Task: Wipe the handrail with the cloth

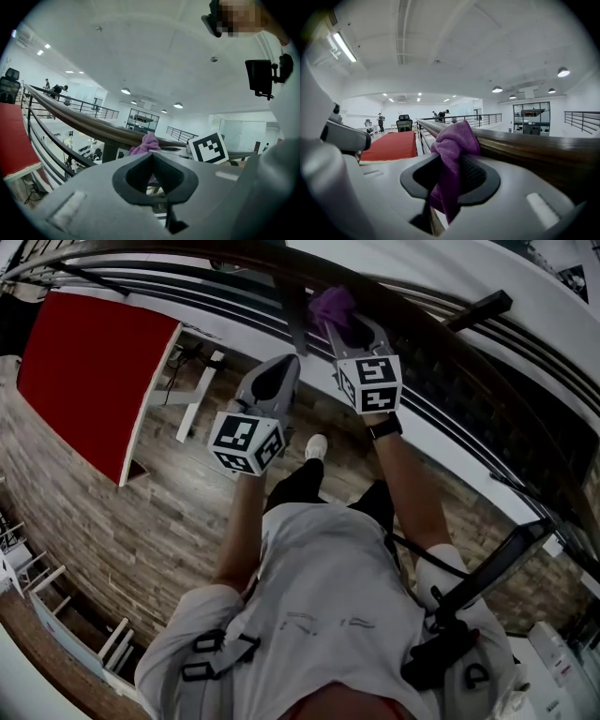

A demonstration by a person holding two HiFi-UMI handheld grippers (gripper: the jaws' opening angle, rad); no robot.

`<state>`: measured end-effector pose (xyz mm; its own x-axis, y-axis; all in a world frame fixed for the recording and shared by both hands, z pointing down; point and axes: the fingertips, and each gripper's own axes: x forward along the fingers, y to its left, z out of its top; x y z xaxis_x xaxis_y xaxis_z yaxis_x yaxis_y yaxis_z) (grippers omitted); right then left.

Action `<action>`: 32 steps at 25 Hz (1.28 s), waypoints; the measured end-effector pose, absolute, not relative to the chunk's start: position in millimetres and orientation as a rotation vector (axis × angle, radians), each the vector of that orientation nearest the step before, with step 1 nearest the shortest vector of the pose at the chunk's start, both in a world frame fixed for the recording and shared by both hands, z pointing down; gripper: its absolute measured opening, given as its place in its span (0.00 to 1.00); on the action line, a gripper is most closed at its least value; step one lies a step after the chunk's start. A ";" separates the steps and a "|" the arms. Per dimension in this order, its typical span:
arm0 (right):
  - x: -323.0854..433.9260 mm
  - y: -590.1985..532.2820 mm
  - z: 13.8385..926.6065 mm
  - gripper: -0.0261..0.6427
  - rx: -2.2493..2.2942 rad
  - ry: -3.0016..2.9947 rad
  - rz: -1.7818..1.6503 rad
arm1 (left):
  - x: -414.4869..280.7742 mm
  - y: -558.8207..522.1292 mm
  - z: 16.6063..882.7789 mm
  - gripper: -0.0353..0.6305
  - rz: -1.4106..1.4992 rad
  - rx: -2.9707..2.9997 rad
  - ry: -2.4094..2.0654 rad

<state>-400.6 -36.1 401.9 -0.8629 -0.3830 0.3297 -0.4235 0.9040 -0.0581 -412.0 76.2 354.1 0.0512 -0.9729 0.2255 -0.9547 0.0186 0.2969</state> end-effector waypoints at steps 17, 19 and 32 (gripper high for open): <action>-229.2 -61.5 395.5 0.21 0.740 -2.711 0.217 | -245.7 6.4 339.5 0.06 -0.003 2.168 -1.721; -213.3 -64.4 396.9 0.21 0.755 -2.704 0.226 | -229.6 -2.7 337.2 0.06 0.003 2.193 -1.694; -133.2 -75.1 402.8 0.21 0.841 -2.655 0.281 | -159.7 -33.6 325.2 0.06 0.081 2.324 -1.563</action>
